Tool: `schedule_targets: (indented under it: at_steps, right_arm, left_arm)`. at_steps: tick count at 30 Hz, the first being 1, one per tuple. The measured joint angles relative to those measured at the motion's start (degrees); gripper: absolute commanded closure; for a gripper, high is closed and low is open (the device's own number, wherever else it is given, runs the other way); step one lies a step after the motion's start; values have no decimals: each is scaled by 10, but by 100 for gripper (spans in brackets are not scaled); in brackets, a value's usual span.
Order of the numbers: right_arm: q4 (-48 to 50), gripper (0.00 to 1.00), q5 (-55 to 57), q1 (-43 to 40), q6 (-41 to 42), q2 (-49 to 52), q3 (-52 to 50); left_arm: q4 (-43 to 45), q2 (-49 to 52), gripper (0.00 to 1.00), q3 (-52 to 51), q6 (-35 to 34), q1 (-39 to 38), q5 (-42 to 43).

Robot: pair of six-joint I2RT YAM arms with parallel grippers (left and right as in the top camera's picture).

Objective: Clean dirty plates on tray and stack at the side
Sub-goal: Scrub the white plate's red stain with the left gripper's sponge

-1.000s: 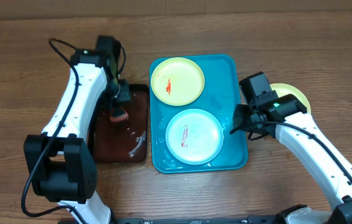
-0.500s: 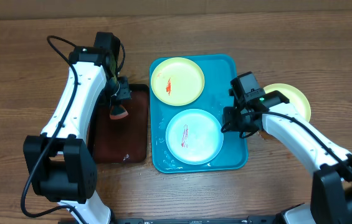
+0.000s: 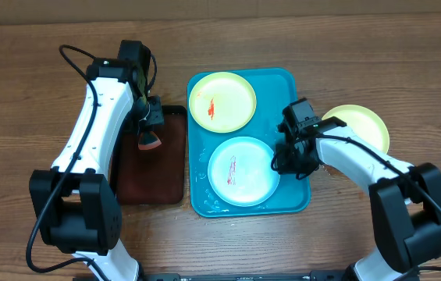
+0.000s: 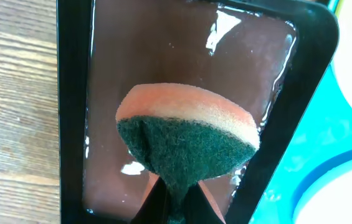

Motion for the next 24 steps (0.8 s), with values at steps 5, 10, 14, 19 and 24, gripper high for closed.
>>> schedule_targets:
  at_steps: [5, 10, 14, 19, 24]
  right_arm:
    - [12, 89, -1, 9, 0, 0, -3]
    - [16, 92, 7, 14, 30, 0, -4]
    - [17, 91, 7, 14, 40, 0, -4]
    - [16, 91, 7, 14, 43, 0, -4]
    - [15, 91, 8, 14, 44, 0, -4]
  left_arm:
    - [-13, 0, 96, 14, 0, -1, 0]
    - [-18, 0, 96, 51, 0, -25, 14]
    - [19, 1, 96, 56, -8, -85, 58]
    - [50, 28, 96, 55, -56, -172, 90]
    - [72, 116, 96, 55, -90, -231, 130]
